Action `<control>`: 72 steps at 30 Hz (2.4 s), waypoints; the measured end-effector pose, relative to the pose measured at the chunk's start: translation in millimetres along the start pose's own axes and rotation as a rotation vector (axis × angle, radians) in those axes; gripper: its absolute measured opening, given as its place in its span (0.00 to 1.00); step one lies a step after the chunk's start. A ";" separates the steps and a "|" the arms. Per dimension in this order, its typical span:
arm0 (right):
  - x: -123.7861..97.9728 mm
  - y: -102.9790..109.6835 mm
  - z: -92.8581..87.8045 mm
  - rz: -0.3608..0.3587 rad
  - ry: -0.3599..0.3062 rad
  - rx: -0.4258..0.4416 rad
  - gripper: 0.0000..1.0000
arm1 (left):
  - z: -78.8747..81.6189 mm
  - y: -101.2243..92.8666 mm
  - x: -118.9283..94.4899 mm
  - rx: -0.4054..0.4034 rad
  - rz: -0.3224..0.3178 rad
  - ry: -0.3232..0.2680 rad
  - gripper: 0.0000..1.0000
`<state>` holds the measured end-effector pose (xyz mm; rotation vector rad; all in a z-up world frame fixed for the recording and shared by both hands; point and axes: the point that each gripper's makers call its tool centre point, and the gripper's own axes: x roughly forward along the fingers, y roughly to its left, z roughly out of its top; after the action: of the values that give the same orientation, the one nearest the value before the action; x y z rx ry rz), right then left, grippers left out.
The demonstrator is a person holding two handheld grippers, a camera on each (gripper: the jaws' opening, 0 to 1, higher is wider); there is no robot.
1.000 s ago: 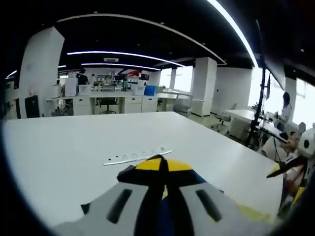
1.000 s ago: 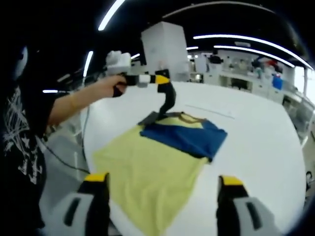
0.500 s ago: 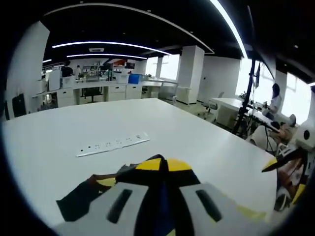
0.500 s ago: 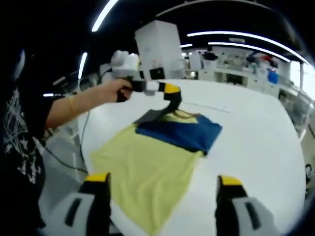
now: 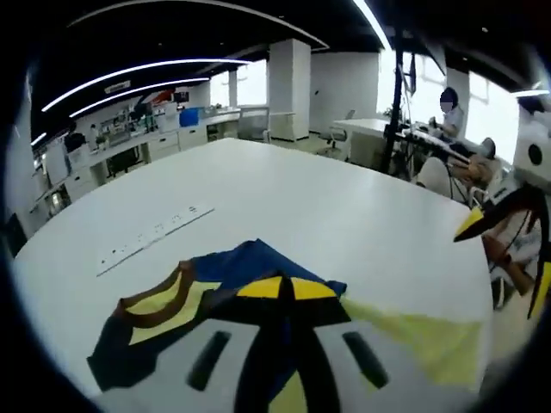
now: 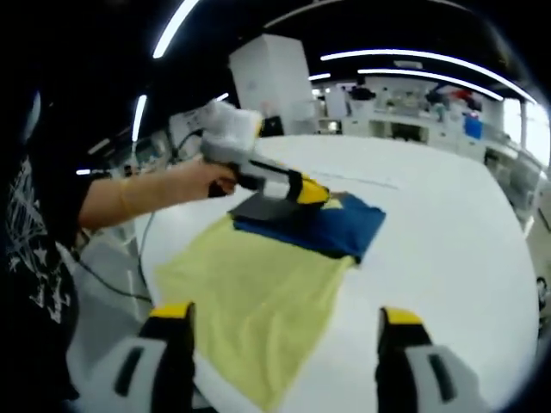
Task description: Fold the garment on the visible template until the final outline fits inside the template.
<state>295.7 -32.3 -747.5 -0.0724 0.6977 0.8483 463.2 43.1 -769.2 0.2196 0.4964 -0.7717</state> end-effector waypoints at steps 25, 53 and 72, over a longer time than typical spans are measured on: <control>1.3 -5.7 -10.6 -0.010 0.014 0.030 0.86 | -51.5 -45.0 19.1 0.206 -0.116 0.030 0.12; 6.9 10.2 -3.8 0.044 0.019 -0.015 0.92 | -12.9 -34.0 -43.7 0.018 -0.118 -0.164 0.88; 18.2 41.6 -17.8 0.157 0.116 -0.148 0.95 | -60.3 -8.0 -146.5 -0.056 -0.076 -0.105 0.99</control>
<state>264.9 2.0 -763.4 -0.2031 0.7554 1.0520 347.3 149.1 -747.4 0.1080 0.4286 -0.8375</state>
